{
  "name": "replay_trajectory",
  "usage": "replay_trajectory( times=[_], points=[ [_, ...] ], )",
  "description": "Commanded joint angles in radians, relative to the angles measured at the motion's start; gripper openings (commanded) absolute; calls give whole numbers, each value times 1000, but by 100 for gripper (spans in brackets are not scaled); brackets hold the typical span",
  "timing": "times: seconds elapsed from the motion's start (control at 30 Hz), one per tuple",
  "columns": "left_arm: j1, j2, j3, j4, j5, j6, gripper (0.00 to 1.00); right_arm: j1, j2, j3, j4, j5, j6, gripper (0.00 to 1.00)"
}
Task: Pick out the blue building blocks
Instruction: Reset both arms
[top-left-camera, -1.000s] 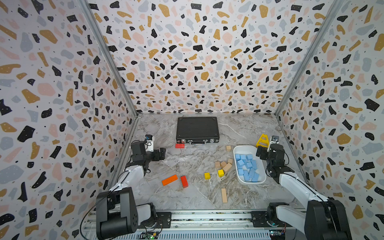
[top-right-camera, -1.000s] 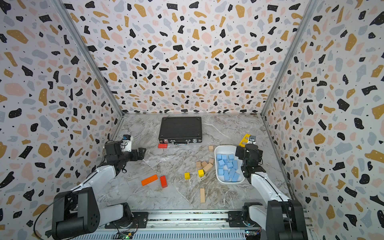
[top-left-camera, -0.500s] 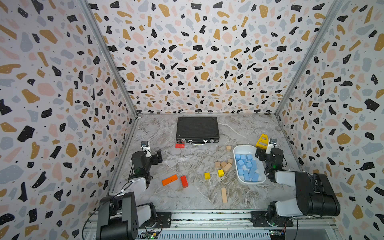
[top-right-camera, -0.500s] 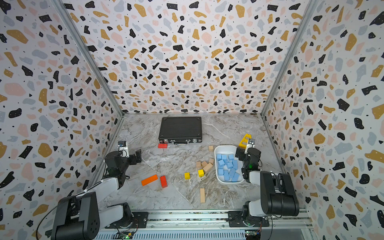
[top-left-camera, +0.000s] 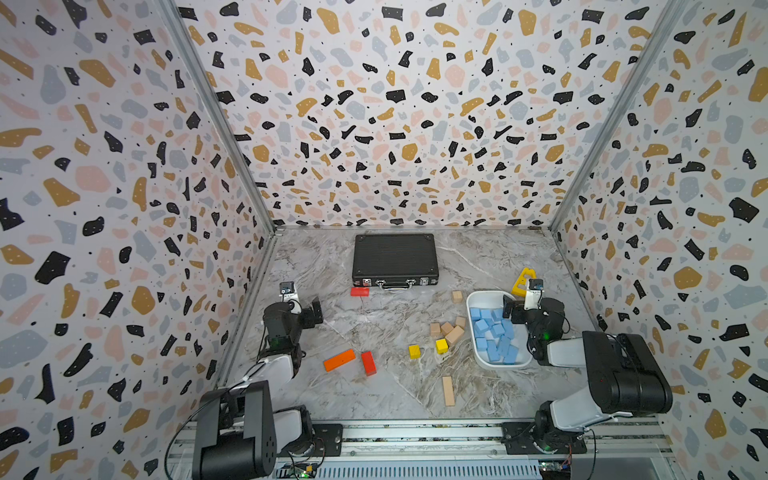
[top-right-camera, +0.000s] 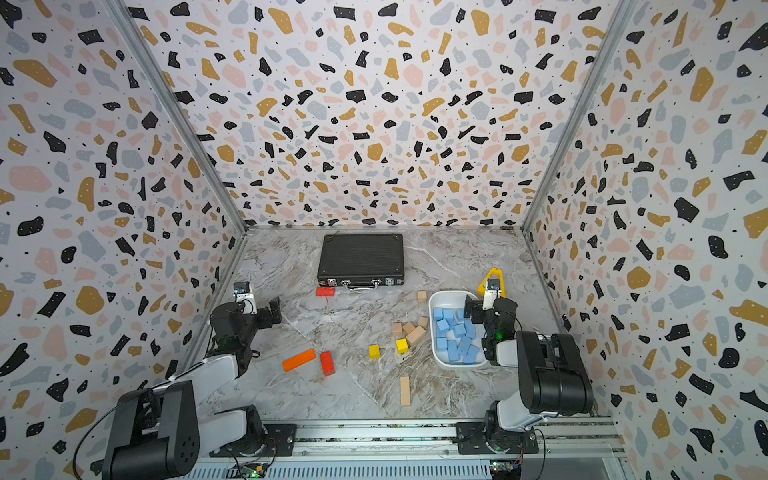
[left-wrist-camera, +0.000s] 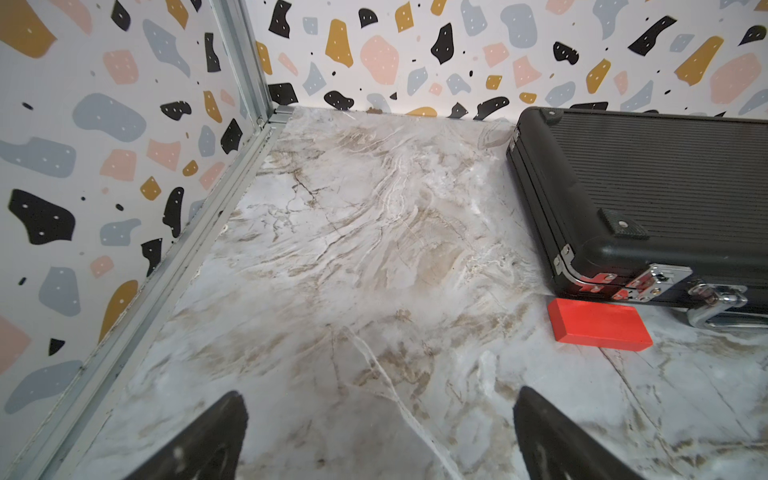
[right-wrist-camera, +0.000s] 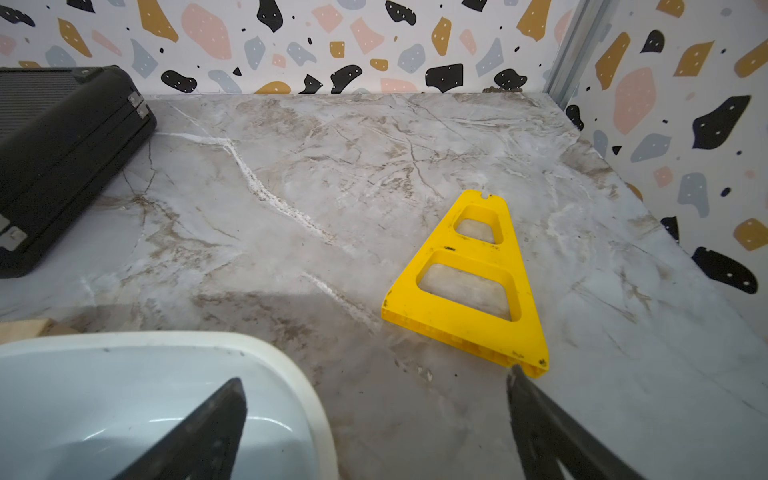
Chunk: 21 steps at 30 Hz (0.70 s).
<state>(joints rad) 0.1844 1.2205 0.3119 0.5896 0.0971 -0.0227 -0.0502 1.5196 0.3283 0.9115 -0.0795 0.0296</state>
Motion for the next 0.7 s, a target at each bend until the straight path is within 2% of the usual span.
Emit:
replay_trajectory(
  times=[0.0, 0.17, 0.3, 0.67],
  points=[
    [-9, 12, 42, 0, -24, -2, 100, 4, 0, 17, -12, -17, -10, 100],
    [-19, -34, -37, 115, -16, 10, 100, 4, -4, 18, -17, -14, -11, 100],
    [-19, -13, 21, 13, -9, 6, 100, 4, -1, 17, -12, -14, -10, 100],
    [6, 2, 39, -1, -36, -26, 100, 4, -4, 17, -14, -14, -10, 100]
  ],
)
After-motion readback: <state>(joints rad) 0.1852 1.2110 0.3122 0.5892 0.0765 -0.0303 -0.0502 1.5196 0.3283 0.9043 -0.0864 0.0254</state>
